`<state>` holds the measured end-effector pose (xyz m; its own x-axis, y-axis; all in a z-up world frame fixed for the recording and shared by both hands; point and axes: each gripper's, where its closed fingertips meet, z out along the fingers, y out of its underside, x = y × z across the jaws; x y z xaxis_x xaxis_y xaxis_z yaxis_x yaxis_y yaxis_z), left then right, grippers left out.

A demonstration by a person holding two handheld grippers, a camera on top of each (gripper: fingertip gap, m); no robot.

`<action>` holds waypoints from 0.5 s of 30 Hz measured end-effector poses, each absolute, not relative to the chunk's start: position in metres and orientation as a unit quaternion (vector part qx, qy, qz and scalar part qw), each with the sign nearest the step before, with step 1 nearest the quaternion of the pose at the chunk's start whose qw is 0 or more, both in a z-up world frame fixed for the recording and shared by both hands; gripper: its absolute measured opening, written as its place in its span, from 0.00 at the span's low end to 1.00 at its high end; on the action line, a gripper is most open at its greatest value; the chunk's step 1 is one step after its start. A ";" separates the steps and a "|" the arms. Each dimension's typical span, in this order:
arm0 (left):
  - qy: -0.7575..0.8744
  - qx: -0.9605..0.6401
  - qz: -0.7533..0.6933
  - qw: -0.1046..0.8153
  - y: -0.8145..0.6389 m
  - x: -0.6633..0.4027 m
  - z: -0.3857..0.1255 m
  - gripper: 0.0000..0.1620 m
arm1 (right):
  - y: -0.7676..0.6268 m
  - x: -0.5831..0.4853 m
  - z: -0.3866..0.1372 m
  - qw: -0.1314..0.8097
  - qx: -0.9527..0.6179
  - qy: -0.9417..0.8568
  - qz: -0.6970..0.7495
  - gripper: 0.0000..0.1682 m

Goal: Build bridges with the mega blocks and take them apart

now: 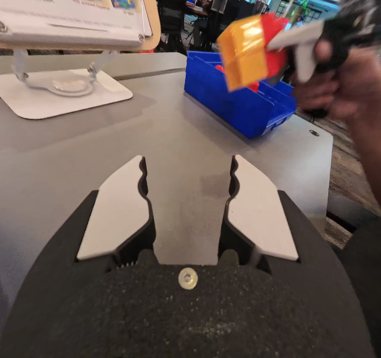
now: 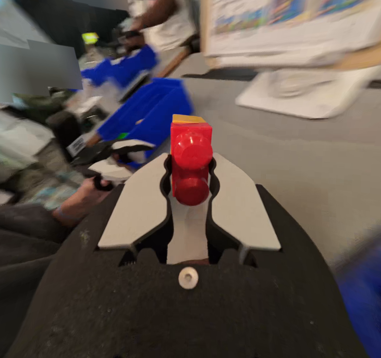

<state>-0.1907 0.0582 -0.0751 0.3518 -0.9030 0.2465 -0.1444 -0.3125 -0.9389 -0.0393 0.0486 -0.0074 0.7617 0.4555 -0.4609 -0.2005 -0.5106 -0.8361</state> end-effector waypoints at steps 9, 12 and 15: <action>0.393 -0.677 -0.460 0.420 0.047 -0.179 -0.091 0.44 | -0.013 0.207 -0.046 0.301 -0.948 0.100 0.005 0.20; 0.397 -0.677 -0.466 0.410 0.043 -0.175 -0.092 0.43 | -0.005 0.213 -0.090 0.227 -0.966 0.119 -0.020 0.21; 0.400 -0.673 -0.481 0.394 0.039 -0.172 -0.091 0.41 | 0.009 0.218 -0.119 0.188 -0.970 0.146 -0.053 0.21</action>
